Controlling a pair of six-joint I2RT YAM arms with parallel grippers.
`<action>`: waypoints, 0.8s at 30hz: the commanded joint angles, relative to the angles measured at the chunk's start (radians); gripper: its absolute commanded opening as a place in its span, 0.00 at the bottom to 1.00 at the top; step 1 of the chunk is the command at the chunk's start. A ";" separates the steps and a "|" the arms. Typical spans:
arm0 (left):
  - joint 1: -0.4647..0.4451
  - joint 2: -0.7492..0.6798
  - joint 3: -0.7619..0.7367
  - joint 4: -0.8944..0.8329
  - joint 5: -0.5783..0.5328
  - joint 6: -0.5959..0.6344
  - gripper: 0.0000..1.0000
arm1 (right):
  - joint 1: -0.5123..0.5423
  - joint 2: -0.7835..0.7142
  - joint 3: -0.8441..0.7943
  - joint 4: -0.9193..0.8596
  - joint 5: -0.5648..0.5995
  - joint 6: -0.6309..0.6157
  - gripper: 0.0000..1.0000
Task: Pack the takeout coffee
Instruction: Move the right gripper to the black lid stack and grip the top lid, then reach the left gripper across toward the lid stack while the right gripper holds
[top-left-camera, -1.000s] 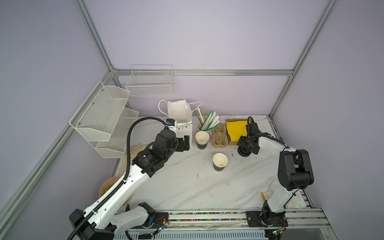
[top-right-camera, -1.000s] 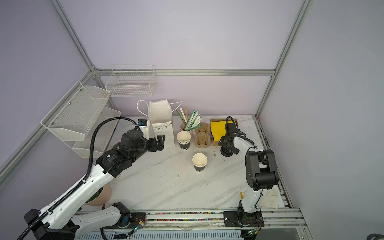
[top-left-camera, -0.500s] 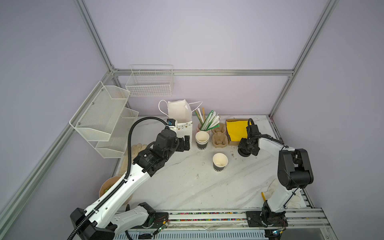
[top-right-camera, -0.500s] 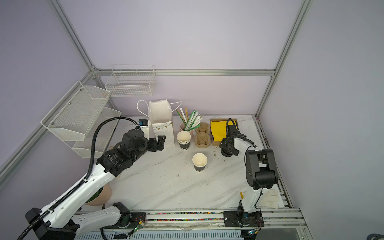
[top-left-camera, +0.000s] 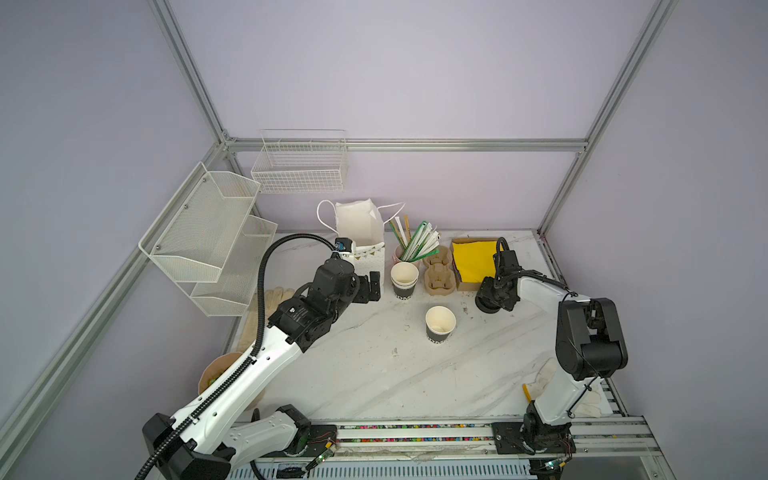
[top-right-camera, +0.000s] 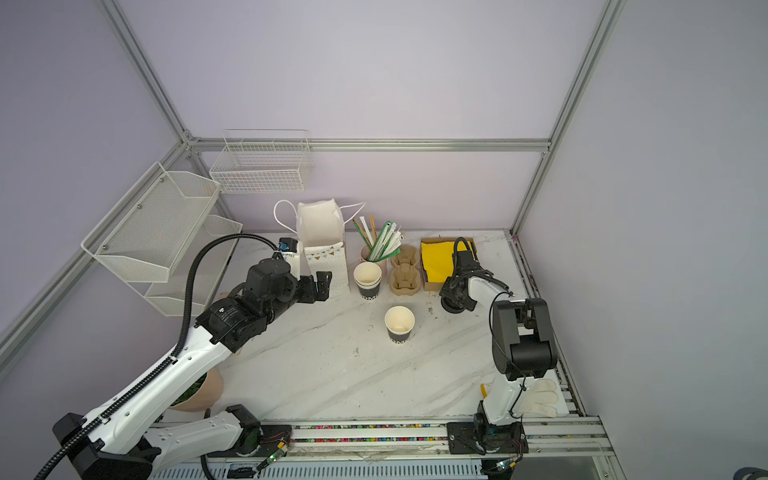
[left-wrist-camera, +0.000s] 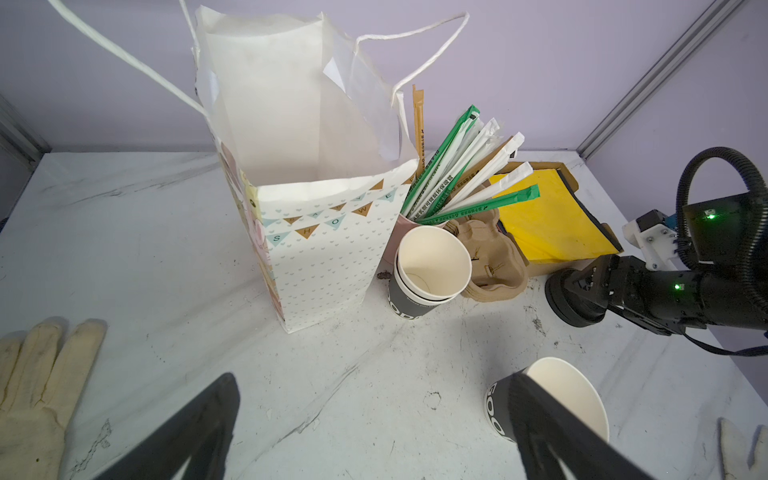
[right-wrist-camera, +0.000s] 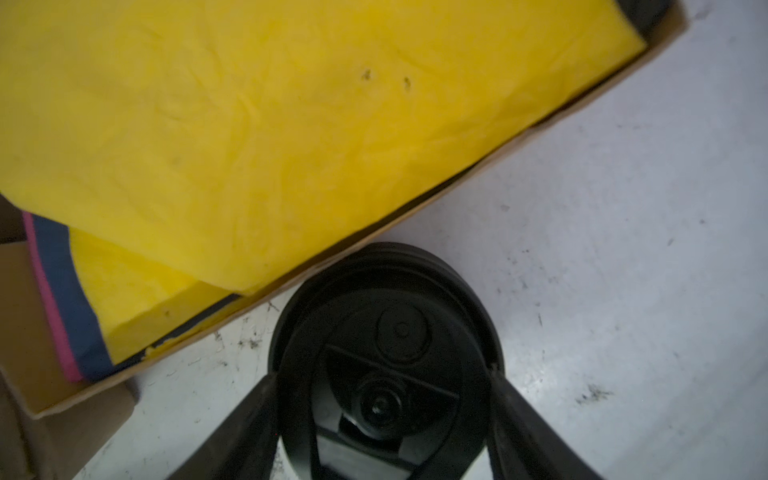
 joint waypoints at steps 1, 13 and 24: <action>0.006 -0.002 -0.015 0.006 -0.009 0.012 1.00 | -0.006 -0.046 -0.021 -0.013 -0.012 0.006 0.69; 0.007 0.001 -0.015 0.006 -0.004 0.010 1.00 | -0.006 -0.168 -0.066 -0.028 0.030 0.011 0.65; 0.008 0.023 -0.011 0.002 0.040 0.004 1.00 | -0.005 -0.214 -0.136 0.087 -0.120 -0.003 0.64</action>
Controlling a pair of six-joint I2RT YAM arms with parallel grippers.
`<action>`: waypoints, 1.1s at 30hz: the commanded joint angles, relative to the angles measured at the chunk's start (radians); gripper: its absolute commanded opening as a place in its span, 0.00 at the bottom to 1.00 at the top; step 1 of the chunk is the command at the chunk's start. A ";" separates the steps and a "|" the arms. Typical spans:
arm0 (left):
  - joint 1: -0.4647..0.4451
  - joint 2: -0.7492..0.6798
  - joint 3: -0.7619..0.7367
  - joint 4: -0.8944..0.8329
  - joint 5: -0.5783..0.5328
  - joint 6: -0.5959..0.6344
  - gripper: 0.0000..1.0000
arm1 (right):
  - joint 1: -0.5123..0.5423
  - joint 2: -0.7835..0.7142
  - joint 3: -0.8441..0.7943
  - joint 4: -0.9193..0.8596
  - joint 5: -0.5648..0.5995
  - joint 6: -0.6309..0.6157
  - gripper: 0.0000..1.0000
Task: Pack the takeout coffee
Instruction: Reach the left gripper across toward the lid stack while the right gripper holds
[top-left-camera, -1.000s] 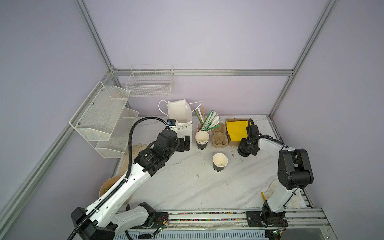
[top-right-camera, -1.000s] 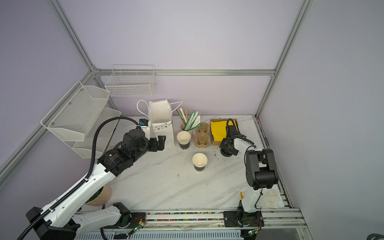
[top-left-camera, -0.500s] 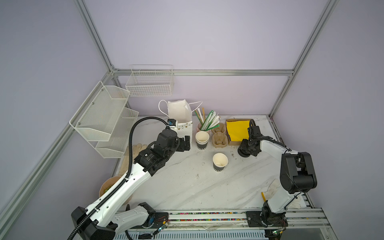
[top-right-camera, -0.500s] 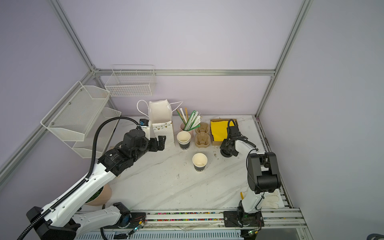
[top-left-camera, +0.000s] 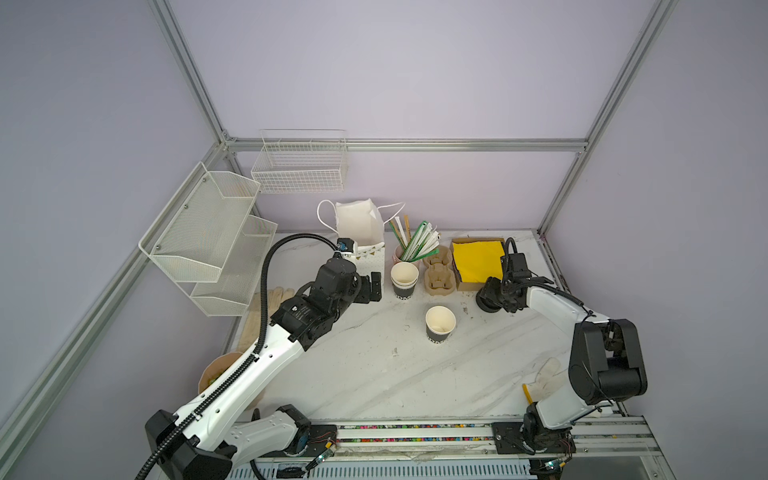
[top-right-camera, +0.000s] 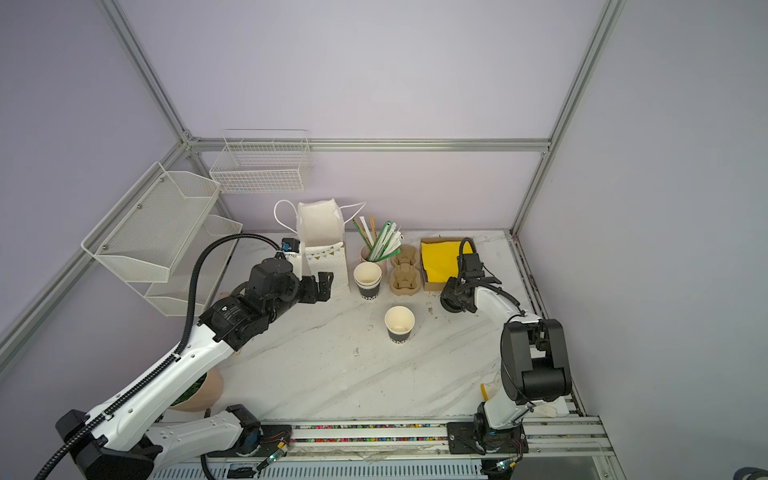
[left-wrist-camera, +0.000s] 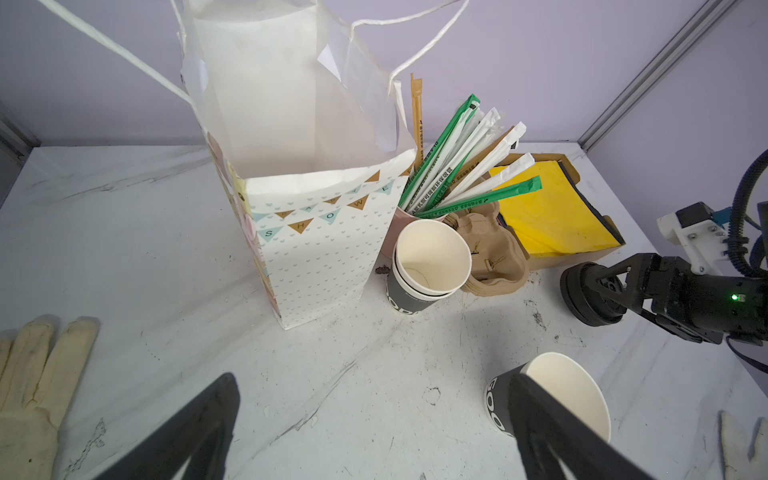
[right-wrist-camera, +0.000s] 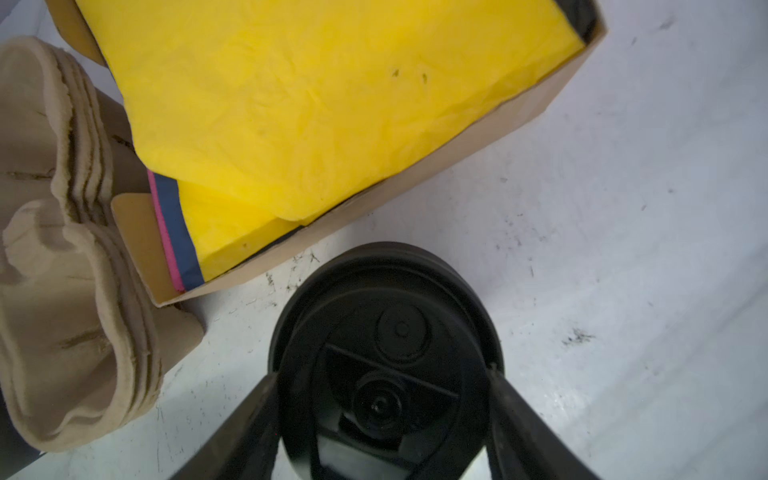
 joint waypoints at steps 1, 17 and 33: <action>0.007 0.006 -0.009 0.001 0.030 0.002 1.00 | -0.007 -0.047 -0.028 0.048 -0.053 0.008 0.64; 0.006 0.124 0.062 0.022 0.275 -0.107 1.00 | -0.052 -0.105 -0.054 0.077 -0.140 0.001 0.56; -0.107 0.615 0.660 0.006 0.430 -0.336 1.00 | -0.077 -0.214 -0.167 0.155 -0.227 0.015 0.55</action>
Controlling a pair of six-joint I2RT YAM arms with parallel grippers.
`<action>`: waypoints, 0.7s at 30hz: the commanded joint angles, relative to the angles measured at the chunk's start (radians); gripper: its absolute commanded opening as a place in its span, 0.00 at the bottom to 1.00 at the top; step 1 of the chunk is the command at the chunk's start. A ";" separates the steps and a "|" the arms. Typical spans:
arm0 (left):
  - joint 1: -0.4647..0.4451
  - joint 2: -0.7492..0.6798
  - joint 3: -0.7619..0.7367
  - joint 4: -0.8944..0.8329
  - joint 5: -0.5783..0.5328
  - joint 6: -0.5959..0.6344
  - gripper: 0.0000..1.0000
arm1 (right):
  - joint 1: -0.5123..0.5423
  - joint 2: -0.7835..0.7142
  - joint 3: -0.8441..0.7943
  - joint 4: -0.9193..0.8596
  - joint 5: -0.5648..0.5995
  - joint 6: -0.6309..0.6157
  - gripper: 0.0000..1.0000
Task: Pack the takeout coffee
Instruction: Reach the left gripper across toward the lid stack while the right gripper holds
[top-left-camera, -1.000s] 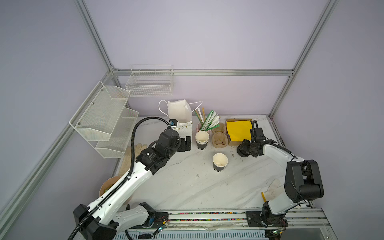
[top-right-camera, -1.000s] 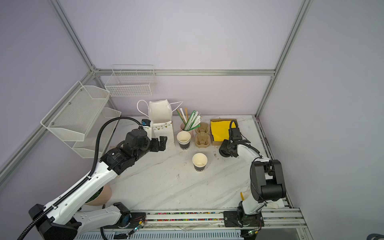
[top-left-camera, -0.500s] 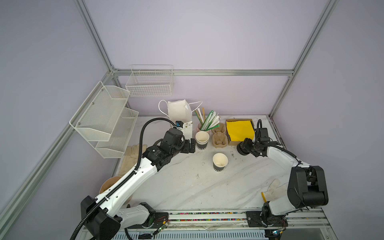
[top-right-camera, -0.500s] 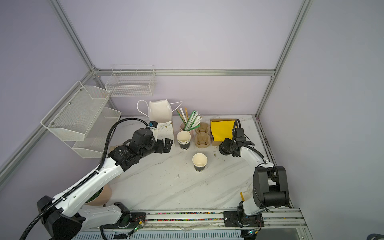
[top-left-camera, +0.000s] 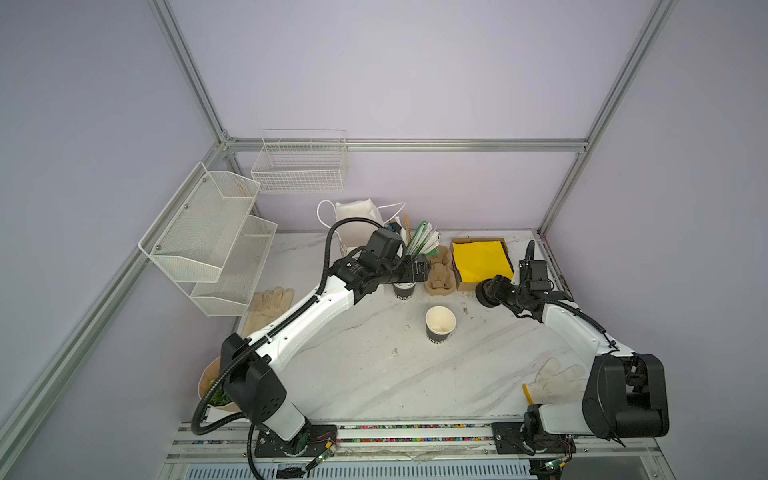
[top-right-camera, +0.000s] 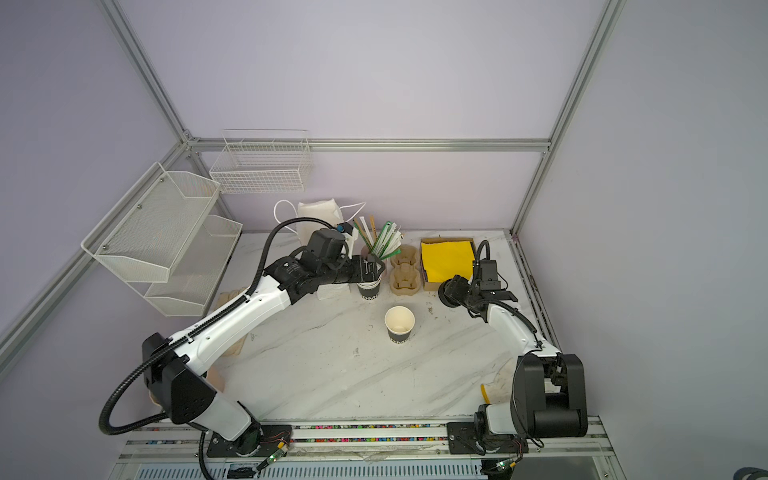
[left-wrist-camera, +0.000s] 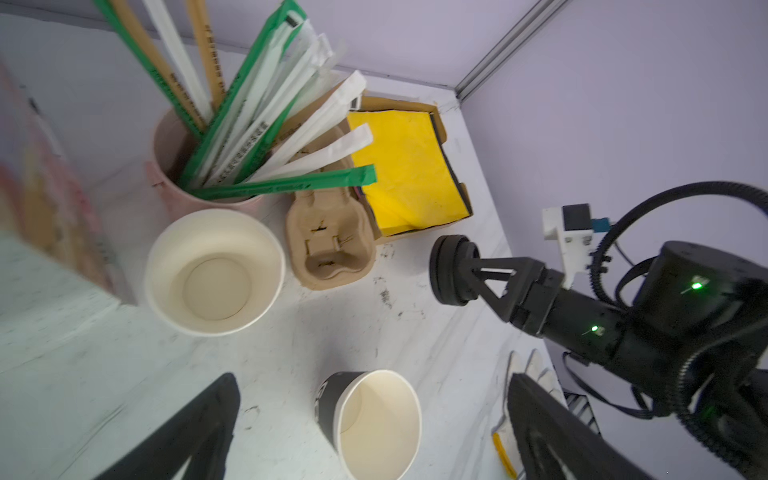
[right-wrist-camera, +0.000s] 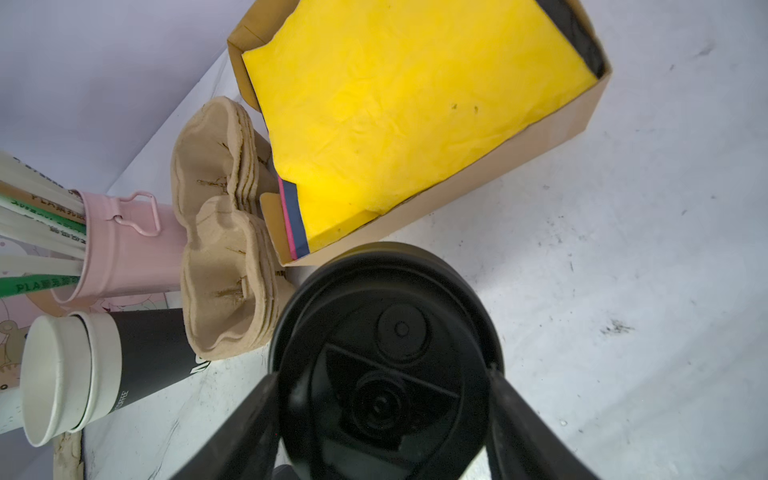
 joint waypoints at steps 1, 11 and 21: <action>-0.032 0.118 0.224 0.022 0.069 -0.079 1.00 | -0.007 -0.036 -0.036 0.039 -0.031 0.017 0.55; -0.101 0.439 0.565 0.048 0.175 -0.194 1.00 | -0.011 -0.062 -0.062 0.068 -0.052 0.017 0.55; -0.126 0.593 0.616 0.218 0.251 -0.355 1.00 | -0.011 -0.067 -0.065 0.080 -0.059 0.011 0.54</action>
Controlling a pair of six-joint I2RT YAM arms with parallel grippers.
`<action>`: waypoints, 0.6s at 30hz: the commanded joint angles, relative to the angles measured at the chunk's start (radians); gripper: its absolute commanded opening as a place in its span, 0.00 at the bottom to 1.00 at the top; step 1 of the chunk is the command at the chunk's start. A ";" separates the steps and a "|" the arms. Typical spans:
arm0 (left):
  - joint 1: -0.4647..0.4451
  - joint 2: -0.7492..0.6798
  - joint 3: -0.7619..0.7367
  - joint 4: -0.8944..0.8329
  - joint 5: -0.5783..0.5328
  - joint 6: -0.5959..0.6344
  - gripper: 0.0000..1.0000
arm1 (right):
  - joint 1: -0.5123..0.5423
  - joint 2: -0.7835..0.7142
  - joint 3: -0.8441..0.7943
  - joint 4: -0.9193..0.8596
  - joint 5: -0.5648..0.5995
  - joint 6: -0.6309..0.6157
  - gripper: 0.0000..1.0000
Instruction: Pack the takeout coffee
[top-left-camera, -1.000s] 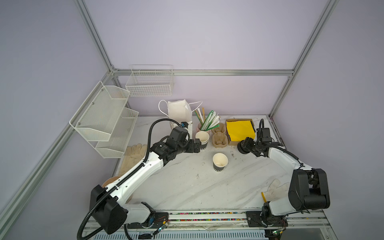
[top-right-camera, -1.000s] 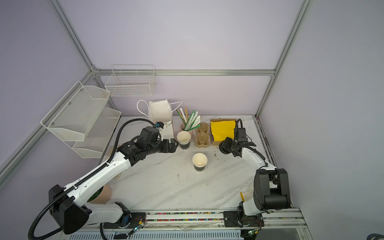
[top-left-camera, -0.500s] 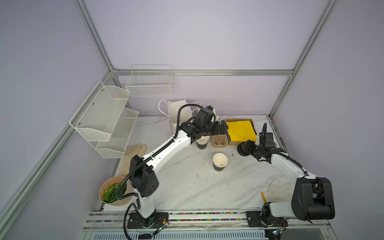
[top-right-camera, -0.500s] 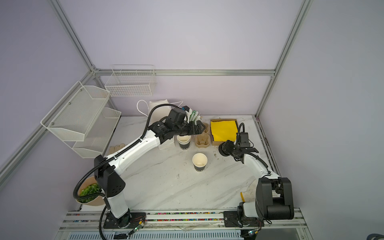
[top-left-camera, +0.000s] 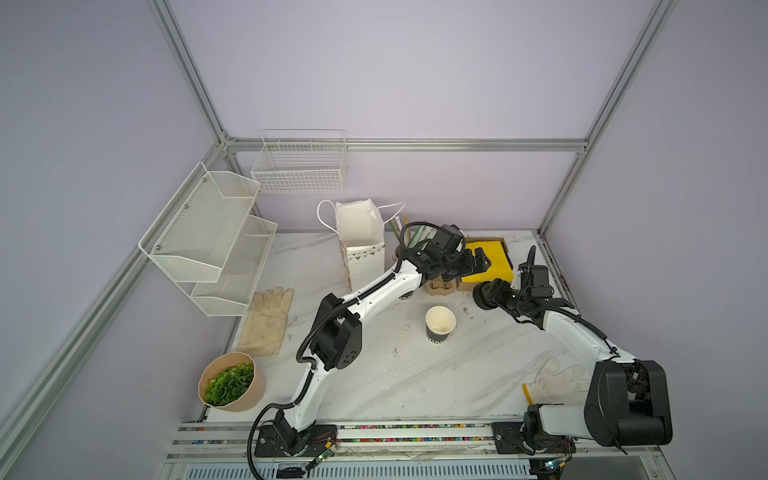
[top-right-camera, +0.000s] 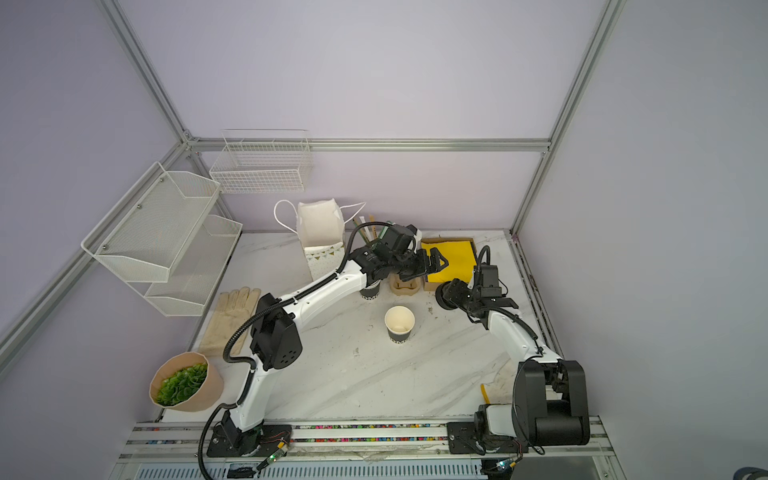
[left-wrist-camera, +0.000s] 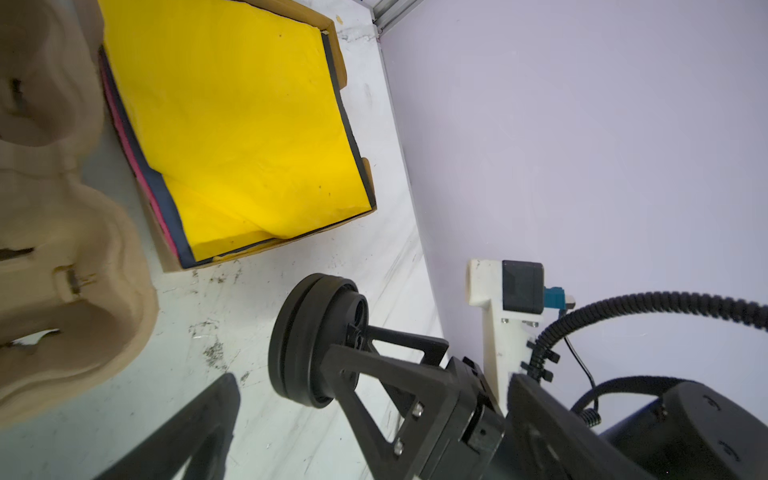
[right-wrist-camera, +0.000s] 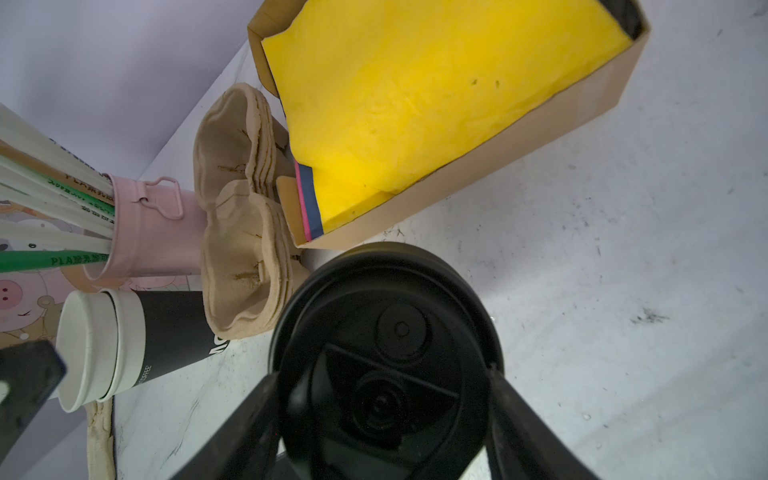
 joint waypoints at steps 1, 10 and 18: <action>-0.011 0.031 0.113 0.116 0.063 -0.091 1.00 | -0.006 -0.027 -0.007 0.026 -0.006 -0.001 0.54; -0.019 0.097 0.109 0.180 0.103 -0.169 1.00 | -0.007 -0.024 -0.011 0.039 0.001 -0.002 0.54; -0.019 0.111 0.051 0.243 0.114 -0.201 1.00 | -0.006 -0.023 -0.018 0.054 0.001 -0.003 0.53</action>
